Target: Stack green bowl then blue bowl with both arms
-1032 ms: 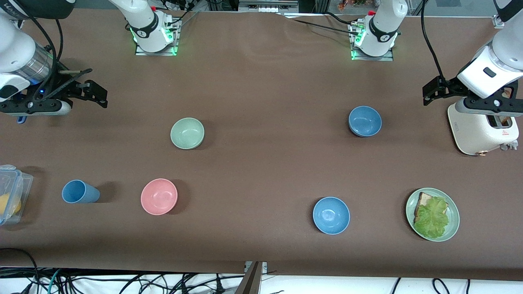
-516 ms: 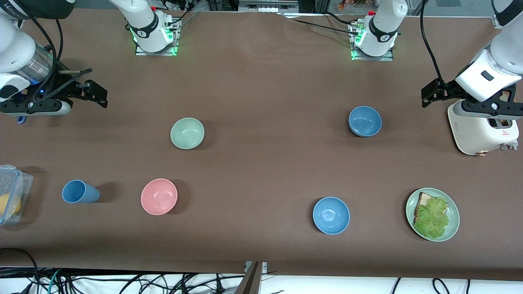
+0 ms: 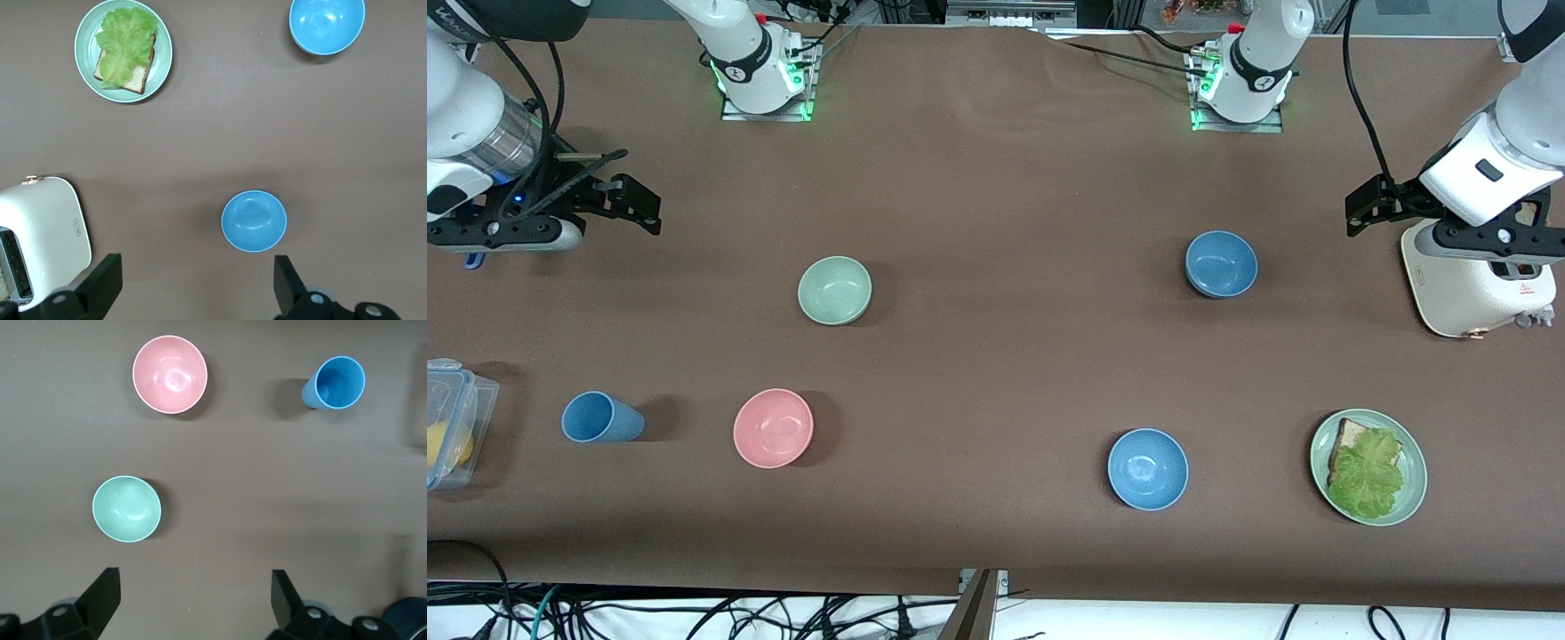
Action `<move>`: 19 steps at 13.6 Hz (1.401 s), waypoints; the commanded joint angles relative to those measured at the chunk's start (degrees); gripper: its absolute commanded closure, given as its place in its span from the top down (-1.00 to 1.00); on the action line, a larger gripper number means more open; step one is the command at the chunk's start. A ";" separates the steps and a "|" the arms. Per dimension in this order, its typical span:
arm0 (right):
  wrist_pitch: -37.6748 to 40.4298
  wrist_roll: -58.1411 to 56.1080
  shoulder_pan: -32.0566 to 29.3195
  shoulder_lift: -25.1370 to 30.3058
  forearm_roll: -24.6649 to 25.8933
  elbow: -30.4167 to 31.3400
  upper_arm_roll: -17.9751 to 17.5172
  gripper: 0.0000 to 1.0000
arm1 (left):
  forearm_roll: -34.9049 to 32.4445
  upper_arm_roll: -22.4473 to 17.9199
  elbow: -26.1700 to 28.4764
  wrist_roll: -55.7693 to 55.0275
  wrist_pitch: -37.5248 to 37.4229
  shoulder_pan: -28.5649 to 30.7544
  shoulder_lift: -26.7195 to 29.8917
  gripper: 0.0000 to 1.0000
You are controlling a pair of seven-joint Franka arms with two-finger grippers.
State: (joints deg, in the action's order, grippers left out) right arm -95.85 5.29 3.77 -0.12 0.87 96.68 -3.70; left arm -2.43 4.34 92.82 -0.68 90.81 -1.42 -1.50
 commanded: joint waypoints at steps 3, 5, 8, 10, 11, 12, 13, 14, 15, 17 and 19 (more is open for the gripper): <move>0.31 -0.10 -0.43 1.26 0.18 0.88 -0.35 1.00 | 0.58 0.23 -1.86 0.68 -1.34 -0.16 -0.79 1.00; 0.31 -0.10 -0.43 1.26 0.27 0.88 -0.35 1.00 | 0.58 0.15 -1.86 0.77 -1.34 -0.08 -0.79 1.00; 0.31 -0.54 -0.43 1.26 0.36 0.80 -0.35 1.00 | 0.58 0.06 -1.86 0.59 -1.34 0.01 -0.87 1.00; 0.31 -0.89 -0.60 1.18 0.18 0.53 0.09 1.00 | 0.58 0.06 -1.94 0.16 -1.34 0.01 -0.87 1.00; 0.22 -0.63 -0.78 1.00 0.18 0.27 0.27 1.00 | 0.67 0.06 -1.86 0.15 -1.34 0.01 -0.79 1.00; 0.31 -0.72 -0.69 0.74 0.18 -0.25 0.18 1.00 | 0.58 -0.03 -1.86 0.15 -1.34 0.01 -0.87 1.00; 0.31 -0.72 -0.52 0.04 0.18 -0.35 0.01 1.00 | 0.58 -0.03 -1.86 0.24 -1.43 0.10 -0.79 1.00; 0.48 -0.81 -0.43 -0.14 0.18 -0.35 -0.17 1.00 | 0.58 -0.03 -1.86 0.15 -1.43 0.19 -0.79 1.00; 0.40 -1.15 -0.34 -0.40 0.18 -0.35 -0.34 1.00 | 0.49 0.06 -1.94 0.15 -1.34 0.10 -0.87 1.00; 2.14 -0.98 -0.25 -0.49 -0.17 0.62 -0.61 1.00 | 0.23 0.15 -1.95 0.15 -1.34 0.10 -0.79 1.00; -1.16 -0.10 -0.07 0.64 -5.59 6.65 -1.31 1.00 | 0.23 -0.03 -1.95 0.24 -1.34 0.19 -0.87 1.00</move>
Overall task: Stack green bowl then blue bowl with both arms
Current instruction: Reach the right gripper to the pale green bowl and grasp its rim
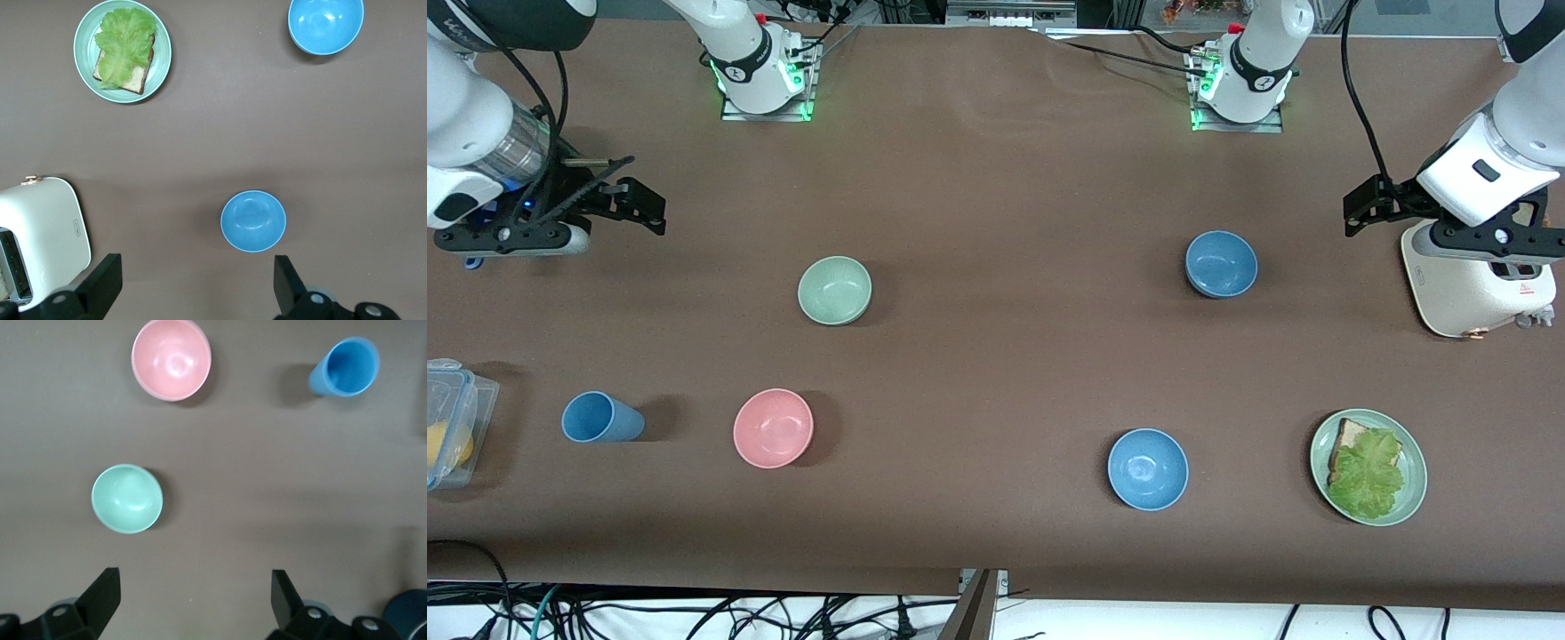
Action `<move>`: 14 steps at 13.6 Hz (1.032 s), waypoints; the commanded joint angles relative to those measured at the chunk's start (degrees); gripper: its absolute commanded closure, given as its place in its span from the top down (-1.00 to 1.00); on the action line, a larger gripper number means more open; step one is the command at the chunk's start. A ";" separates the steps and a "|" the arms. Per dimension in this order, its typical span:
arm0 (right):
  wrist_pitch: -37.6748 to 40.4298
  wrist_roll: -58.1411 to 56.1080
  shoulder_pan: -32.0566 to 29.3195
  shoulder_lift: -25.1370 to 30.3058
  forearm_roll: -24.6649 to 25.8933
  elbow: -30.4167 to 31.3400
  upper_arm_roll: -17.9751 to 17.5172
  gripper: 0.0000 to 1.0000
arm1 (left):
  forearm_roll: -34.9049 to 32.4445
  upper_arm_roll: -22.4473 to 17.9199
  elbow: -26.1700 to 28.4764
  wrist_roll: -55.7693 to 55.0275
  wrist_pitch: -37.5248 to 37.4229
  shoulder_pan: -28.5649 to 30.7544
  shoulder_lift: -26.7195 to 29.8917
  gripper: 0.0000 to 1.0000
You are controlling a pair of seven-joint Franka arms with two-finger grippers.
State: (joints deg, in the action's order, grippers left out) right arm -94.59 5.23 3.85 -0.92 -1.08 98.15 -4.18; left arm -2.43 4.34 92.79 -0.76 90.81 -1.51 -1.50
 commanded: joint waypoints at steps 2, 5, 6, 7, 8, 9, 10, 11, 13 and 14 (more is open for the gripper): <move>-12.85 -0.04 -0.07 3.72 -4.98 15.53 -1.44 1.00 | 0.23 -0.21 -1.91 0.32 -1.34 0.63 -0.87 1.00; -29.88 0.04 -0.07 3.82 -5.07 29.33 -4.33 1.00 | 0.23 -0.21 -1.91 0.32 -1.34 0.63 -0.87 1.00; -36.13 0.57 -0.07 3.21 -5.16 33.38 -4.78 1.00 | 0.23 -0.21 -1.91 0.49 -1.34 0.72 -0.79 1.00; -41.85 1.70 -0.07 1.81 -5.25 36.38 -5.31 1.00 | 0.23 -0.21 -1.91 0.41 -1.34 0.72 -0.79 1.00; -45.82 2.50 -0.07 -0.38 -5.25 37.63 -6.01 0.99 | 0.23 -0.21 -1.91 0.40 -1.43 0.72 -0.79 1.00; -48.38 2.50 -0.07 -3.53 -5.25 37.55 -6.36 1.00 | 0.23 -0.21 -1.91 0.40 -1.34 0.63 -0.87 1.00; -51.89 2.50 -0.07 -6.26 -5.34 37.55 -6.71 0.99 | 0.40 -0.21 -1.91 0.32 -1.17 0.63 -0.96 1.00; -54.62 2.59 -0.07 -8.46 -5.34 37.90 -8.02 0.99 | 0.58 -0.21 -1.91 0.23 -1.08 0.63 -0.96 1.00; -56.05 2.59 0.01 -9.63 -5.34 38.60 -8.30 0.99 | 0.67 -0.21 -1.91 0.32 -1.34 0.63 -0.87 1.00; -56.23 2.50 0.10 -10.33 -5.34 38.52 -8.39 0.98 | 0.67 -0.21 -1.91 0.40 -1.69 0.72 -0.79 1.00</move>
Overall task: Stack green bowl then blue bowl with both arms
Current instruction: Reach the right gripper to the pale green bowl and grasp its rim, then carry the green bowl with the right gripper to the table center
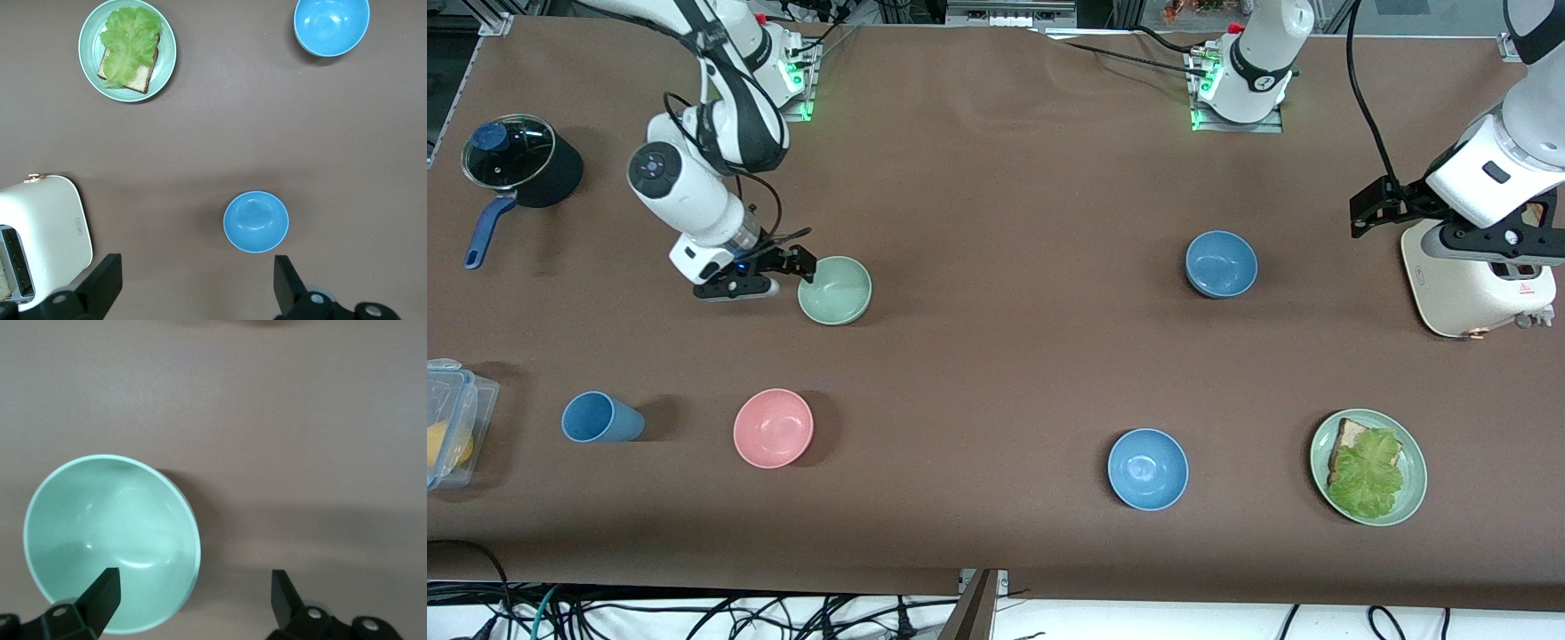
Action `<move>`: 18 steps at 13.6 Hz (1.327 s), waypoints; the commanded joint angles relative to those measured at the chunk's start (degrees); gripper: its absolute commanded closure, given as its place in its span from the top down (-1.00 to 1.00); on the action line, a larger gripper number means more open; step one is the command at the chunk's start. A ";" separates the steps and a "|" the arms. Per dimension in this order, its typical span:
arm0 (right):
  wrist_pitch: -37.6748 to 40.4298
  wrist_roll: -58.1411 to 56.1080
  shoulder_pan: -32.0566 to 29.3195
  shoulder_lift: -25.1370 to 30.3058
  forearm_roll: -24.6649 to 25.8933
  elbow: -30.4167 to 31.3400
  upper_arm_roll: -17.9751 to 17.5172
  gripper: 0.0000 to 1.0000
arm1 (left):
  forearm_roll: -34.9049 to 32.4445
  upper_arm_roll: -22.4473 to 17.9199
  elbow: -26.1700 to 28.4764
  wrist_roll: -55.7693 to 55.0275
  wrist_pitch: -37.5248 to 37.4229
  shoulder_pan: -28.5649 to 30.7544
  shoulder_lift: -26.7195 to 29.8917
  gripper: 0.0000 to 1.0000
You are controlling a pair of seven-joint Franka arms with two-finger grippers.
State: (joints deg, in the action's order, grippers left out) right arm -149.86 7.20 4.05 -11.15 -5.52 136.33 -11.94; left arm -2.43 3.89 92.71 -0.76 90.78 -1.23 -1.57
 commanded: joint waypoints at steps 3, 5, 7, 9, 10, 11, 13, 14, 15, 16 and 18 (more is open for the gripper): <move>-3.60 0.53 0.52 -1.76 -0.90 0.26 -0.54 0.85 | 0.76 0.06 -1.83 0.32 -2.19 0.44 -0.80 1.00; -6.66 0.53 0.79 -4.30 -0.90 0.34 -0.62 0.65 | 0.76 0.06 -1.83 0.32 -2.19 0.44 -0.80 1.00; -7.47 0.44 1.05 -5.11 -0.90 0.43 -0.54 0.40 | 0.76 0.15 -1.83 0.32 -2.19 0.44 -0.80 1.00; -7.38 0.53 1.05 -5.19 -0.90 0.43 -0.54 -0.13 | 0.76 0.24 -1.83 0.23 -2.19 0.44 -0.80 1.00; -7.38 0.53 1.05 -5.37 -0.90 0.43 -0.62 -0.38 | 0.76 0.24 -1.83 0.23 -2.19 0.44 -0.80 1.00; -7.38 0.53 1.05 -5.46 -0.90 0.43 -0.54 -0.60 | 0.76 0.24 -1.83 0.23 -2.19 0.44 -0.80 1.00; -7.03 1.05 1.05 -5.02 -0.90 0.26 -0.54 -1.00 | 0.76 0.15 -1.83 0.23 -2.19 0.44 -0.80 1.00; -7.03 1.06 1.05 -4.58 -0.90 -0.01 -0.62 -1.00 | 0.76 0.15 -1.83 0.23 -2.19 0.44 -0.80 1.00; -6.94 0.88 1.14 -4.15 -0.81 -0.36 -1.23 -1.00 | 0.76 0.15 -1.83 0.23 -2.19 0.44 -0.80 1.00; -6.68 1.66 1.14 -3.44 -0.81 -1.14 -2.63 -1.00 | 0.76 0.15 -1.83 0.32 -2.19 0.44 -0.80 1.00; -4.05 3.16 1.14 -2.74 -0.81 -3.07 -4.22 -1.00 | 0.76 0.06 -1.83 0.40 -2.28 0.44 -0.80 1.00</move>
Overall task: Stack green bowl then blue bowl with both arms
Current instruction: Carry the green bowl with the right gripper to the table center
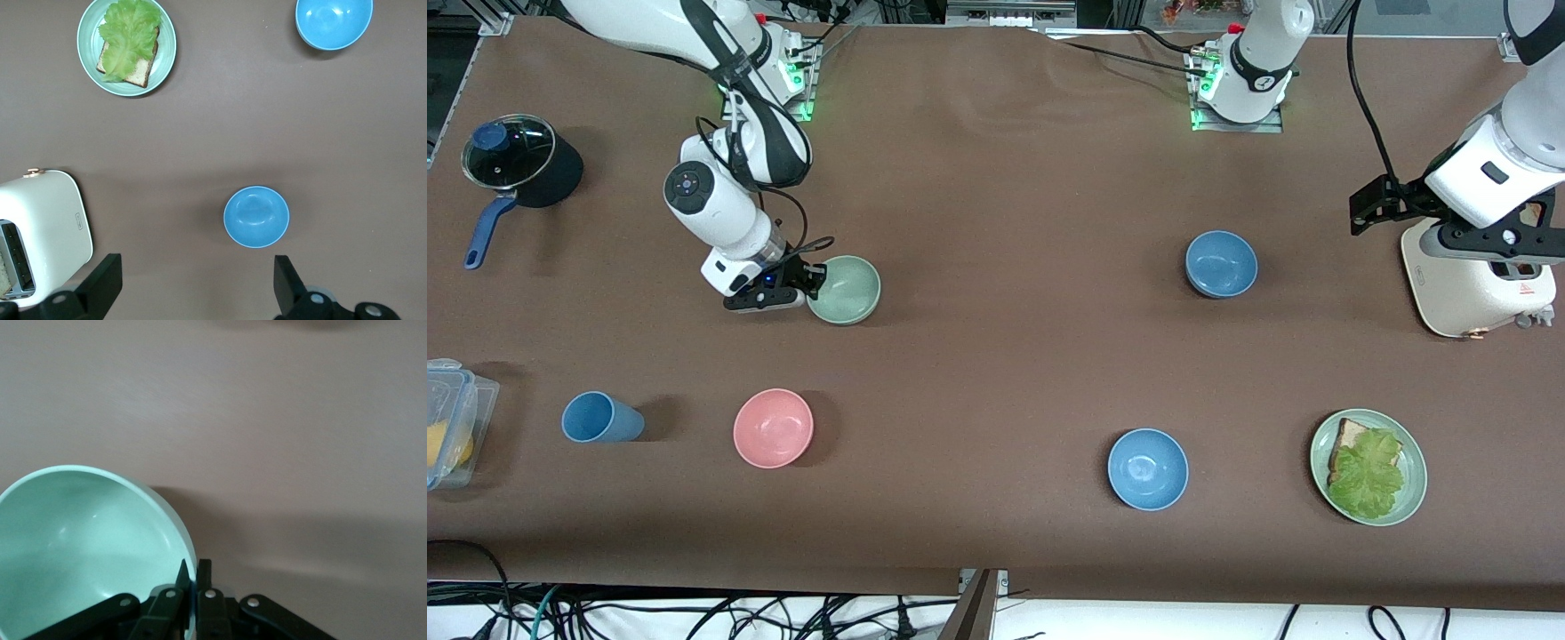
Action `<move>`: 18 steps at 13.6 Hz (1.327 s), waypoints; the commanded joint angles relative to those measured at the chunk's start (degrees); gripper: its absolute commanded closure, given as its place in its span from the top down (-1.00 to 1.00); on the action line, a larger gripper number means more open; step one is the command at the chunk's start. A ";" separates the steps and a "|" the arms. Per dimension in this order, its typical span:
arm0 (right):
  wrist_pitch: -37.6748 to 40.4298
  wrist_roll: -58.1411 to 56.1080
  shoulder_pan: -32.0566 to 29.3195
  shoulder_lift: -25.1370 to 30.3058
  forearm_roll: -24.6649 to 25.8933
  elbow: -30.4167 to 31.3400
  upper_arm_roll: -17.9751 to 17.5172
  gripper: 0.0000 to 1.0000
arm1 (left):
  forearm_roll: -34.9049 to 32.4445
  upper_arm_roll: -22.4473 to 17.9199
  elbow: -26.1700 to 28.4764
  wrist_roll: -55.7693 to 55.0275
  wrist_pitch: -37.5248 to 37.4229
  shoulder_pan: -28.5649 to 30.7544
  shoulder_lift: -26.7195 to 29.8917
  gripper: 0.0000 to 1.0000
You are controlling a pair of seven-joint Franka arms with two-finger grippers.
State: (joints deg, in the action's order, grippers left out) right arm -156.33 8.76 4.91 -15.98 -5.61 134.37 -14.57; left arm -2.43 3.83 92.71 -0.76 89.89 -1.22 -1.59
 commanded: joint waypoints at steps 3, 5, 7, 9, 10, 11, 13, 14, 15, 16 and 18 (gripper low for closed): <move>9.43 7.39 2.02 0.78 -0.72 -9.70 -5.02 -1.00 | 0.76 0.12 -1.83 0.49 -1.39 0.43 -0.69 1.00; 11.84 15.72 7.81 -6.30 -0.46 -19.79 -4.94 -1.00 | 0.76 0.04 -1.83 0.49 -1.48 0.52 -0.78 1.00; 11.92 22.50 14.13 -13.78 1.03 -28.77 -4.76 -1.00 | 0.76 -0.40 -1.83 0.58 -1.48 0.61 -0.78 1.00; 12.45 30.66 20.80 -20.19 5.31 -35.98 -2.76 -1.00 | 0.67 -0.32 -1.83 0.58 -1.48 1.22 -0.78 1.00; 14.72 34.88 24.41 -23.80 9.08 -40.54 -0.57 -1.00 | 0.67 -0.32 -1.74 0.58 -1.39 1.22 -0.78 1.00; 17.61 37.97 27.14 -26.88 11.30 -44.85 0.15 -1.00 | 0.67 -0.32 -1.83 0.67 -1.47 1.22 -0.78 1.00; 19.65 39.85 29.10 -30.06 12.11 -49.54 0.95 -1.00 | 0.67 -0.32 -1.83 0.76 -1.47 1.31 -0.69 1.00; 19.92 39.67 29.19 -31.38 12.20 -51.38 0.95 -1.00 | 0.67 -0.32 -1.74 0.41 -1.48 1.40 -0.69 1.00; 20.27 39.58 29.28 -32.96 12.37 -53.75 0.95 -1.00 | 0.50 -0.40 -1.83 1.10 -1.48 1.40 -0.78 1.00; 20.54 39.15 29.71 -34.19 12.90 -55.34 0.95 -1.00 | 0.67 -0.40 -1.83 0.59 -1.39 1.84 -0.87 1.00; 20.54 38.97 29.72 -35.34 14.65 -56.67 0.95 -1.00 | 0.67 0.03 -1.83 0.41 -1.39 1.84 -0.87 1.00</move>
State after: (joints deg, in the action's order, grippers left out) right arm -137.44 47.46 34.17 -49.06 7.11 81.65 -13.63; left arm -2.43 3.39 92.65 -0.75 89.73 0.13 -1.72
